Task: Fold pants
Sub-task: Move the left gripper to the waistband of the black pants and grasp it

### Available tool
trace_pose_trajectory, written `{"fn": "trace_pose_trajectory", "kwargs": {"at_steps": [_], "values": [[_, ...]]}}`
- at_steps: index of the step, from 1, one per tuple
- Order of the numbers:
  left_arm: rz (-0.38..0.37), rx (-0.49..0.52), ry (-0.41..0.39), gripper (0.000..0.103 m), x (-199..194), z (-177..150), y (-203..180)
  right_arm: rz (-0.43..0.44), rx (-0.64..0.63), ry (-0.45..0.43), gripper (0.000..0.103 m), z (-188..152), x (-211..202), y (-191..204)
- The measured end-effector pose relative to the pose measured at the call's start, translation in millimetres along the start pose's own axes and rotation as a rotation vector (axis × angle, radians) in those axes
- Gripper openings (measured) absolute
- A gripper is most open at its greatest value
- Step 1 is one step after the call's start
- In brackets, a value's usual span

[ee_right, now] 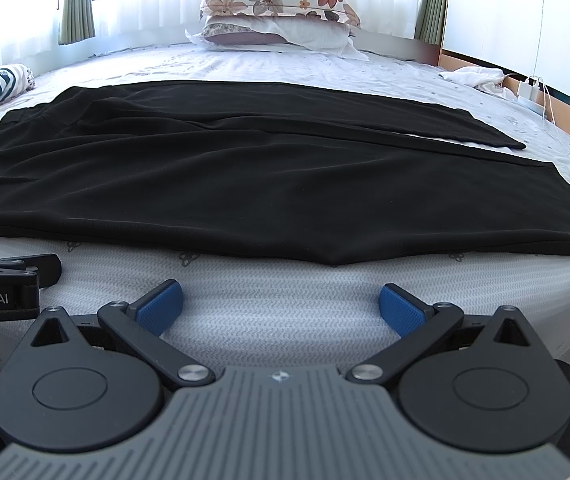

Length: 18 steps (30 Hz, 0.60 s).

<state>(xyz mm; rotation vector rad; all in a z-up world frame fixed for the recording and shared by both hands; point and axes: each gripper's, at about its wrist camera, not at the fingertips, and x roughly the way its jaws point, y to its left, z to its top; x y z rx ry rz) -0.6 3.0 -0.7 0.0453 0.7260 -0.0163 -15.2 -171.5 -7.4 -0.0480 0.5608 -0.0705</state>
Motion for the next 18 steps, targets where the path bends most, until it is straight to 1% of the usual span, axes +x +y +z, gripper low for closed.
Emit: {"fn": "trace_pose_trajectory", "kwargs": {"at_steps": [4,8,10,12,15,16,18], "values": [[-0.009,-0.003,-0.010,0.103,-7.1,1.1,-0.2,0.021,0.022,-0.042,0.103,-5.2,-4.9,-2.1],[-0.018,-0.021,0.006,0.103,-10.6,4.5,8.2,0.009,0.013,-0.076,0.103,-11.9,-10.2,-4.1],[-0.002,-0.043,0.005,0.100,-15.3,9.1,17.2,0.014,0.048,-0.087,0.103,-9.3,-14.7,-6.9],[0.010,-0.071,-0.017,0.099,-22.2,14.0,31.9,0.038,0.099,-0.103,0.103,-7.0,-19.7,-12.5],[0.061,-0.126,-0.069,0.098,-31.6,22.6,62.5,0.080,0.187,-0.138,0.103,-3.4,-25.4,-27.8],[0.093,-0.148,-0.086,0.098,-33.0,26.2,75.4,0.084,0.216,-0.145,0.103,-2.1,-25.8,-33.3],[0.159,-0.201,-0.102,0.094,-31.4,32.6,101.6,0.078,0.264,-0.155,0.103,1.5,-24.7,-45.9]]}}
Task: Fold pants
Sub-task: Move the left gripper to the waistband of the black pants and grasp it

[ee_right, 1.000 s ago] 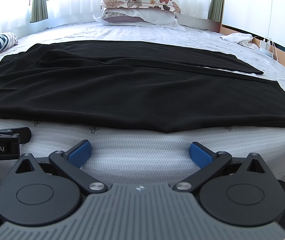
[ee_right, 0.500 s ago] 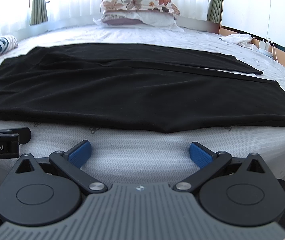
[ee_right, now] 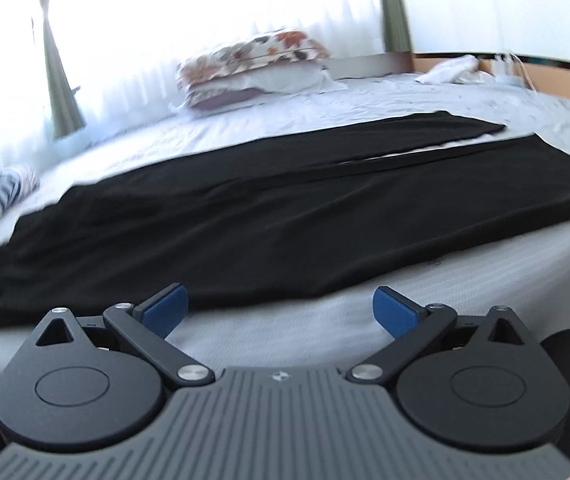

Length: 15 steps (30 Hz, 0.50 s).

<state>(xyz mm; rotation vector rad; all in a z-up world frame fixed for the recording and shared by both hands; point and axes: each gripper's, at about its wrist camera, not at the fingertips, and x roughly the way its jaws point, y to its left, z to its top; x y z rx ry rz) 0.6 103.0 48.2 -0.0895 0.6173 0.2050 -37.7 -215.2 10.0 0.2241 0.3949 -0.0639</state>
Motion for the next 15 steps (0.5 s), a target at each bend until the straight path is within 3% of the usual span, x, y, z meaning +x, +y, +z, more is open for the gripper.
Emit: {"fn": "trace_pose_trajectory", "kwargs": {"at_steps": [4,7,12,15], "values": [[0.158,-0.145,0.013,0.064,21.3,20.0,51.6,-0.024,0.051,-0.028,0.100,12.3,2.5,-20.9],[0.237,-0.277,0.032,0.051,39.6,26.4,88.3,-0.050,0.048,-0.033,0.096,23.0,7.8,-30.6],[0.286,-0.447,0.028,0.049,68.4,29.4,131.0,-0.107,0.020,-0.043,0.093,29.8,13.5,-37.0],[0.293,-0.531,0.020,0.054,86.1,26.5,143.2,-0.130,0.011,-0.050,0.091,26.7,12.6,-38.6]]}}
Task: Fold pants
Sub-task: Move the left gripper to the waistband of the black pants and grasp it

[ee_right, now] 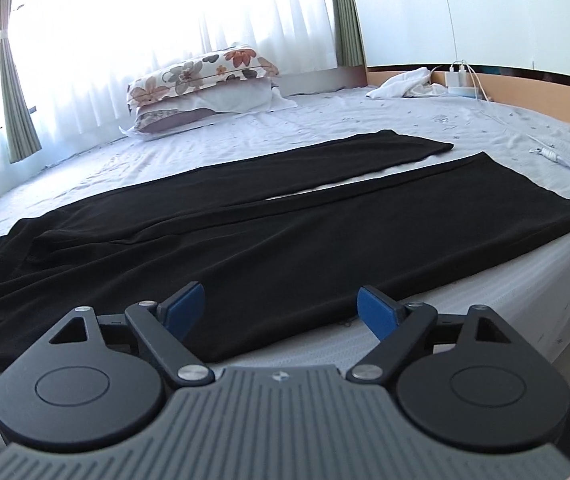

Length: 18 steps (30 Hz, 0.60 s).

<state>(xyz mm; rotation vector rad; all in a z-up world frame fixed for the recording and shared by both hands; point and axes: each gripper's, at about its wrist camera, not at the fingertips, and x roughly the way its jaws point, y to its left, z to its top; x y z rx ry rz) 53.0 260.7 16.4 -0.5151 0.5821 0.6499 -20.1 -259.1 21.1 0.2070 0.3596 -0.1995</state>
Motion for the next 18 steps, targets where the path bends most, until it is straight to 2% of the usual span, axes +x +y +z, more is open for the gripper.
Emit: {"fn": "trace_pose_trajectory", "kwargs": {"at_steps": [2,5,9,10,12,13,14,18], "values": [[-0.015,-0.041,-0.032,0.065,6.4,1.5,-0.6,-0.017,-0.007,-0.004,0.090,-1.0,1.8,-0.2],[-0.035,-0.090,-0.052,0.075,15.2,2.9,-1.4,-0.043,-0.004,-0.013,0.088,-5.0,1.3,0.2],[0.007,-0.047,-0.097,0.076,26.6,-0.9,-13.0,-0.067,0.021,-0.046,0.085,-6.9,0.1,-2.9],[0.029,-0.023,-0.100,0.074,27.2,-1.4,-17.9,-0.073,0.025,-0.056,0.083,-7.1,-0.3,-3.2],[0.069,-0.003,-0.103,0.058,26.2,-0.8,-23.5,-0.079,0.030,-0.068,0.082,-6.2,-0.1,-3.0],[0.066,-0.008,-0.106,0.043,25.3,-0.4,-23.1,-0.081,0.031,-0.070,0.081,-5.8,-0.1,-3.6],[0.058,-0.020,-0.108,0.033,24.2,0.2,-21.7,-0.081,0.032,-0.071,0.080,-6.1,-0.5,-4.2],[0.017,-0.039,-0.097,0.018,16.3,8.2,-15.5,-0.080,0.029,-0.066,0.075,-4.7,-1.1,-5.3]]}}
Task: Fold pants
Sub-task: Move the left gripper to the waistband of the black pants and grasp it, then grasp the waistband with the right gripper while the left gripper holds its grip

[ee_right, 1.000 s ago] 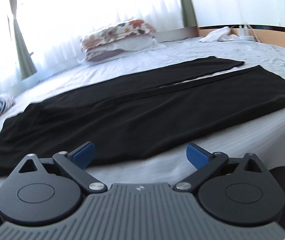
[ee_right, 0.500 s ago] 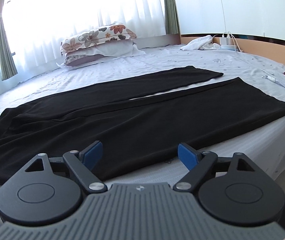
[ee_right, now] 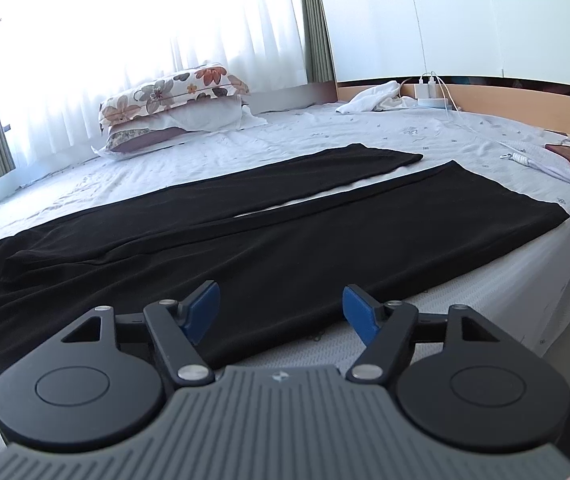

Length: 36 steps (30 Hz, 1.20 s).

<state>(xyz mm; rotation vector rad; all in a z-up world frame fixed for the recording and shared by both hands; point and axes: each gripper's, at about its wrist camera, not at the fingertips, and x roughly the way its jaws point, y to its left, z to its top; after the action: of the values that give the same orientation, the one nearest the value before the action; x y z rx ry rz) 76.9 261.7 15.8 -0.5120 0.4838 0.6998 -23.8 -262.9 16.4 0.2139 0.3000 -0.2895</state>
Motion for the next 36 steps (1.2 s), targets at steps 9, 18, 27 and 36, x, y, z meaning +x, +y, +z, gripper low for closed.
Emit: {"fn": "trace_pose_trajectory", "kwargs": {"at_steps": [9,18,27,36], "values": [[0.000,-0.010,-0.085,0.012,-24.1,33.0,5.8,-0.014,-0.008,-0.006,0.065,9.0,-3.3,-9.7],[0.033,0.027,-0.127,0.012,-39.2,39.6,17.4,-0.069,0.026,0.034,0.061,12.4,-0.6,-37.2],[0.083,0.061,-0.098,0.012,-19.9,36.7,22.7,-0.198,0.189,0.059,0.061,21.7,12.8,-108.8],[0.126,0.096,-0.074,0.012,-7.4,29.7,17.2,-0.301,0.373,0.067,0.060,34.5,42.3,-190.4]]}}
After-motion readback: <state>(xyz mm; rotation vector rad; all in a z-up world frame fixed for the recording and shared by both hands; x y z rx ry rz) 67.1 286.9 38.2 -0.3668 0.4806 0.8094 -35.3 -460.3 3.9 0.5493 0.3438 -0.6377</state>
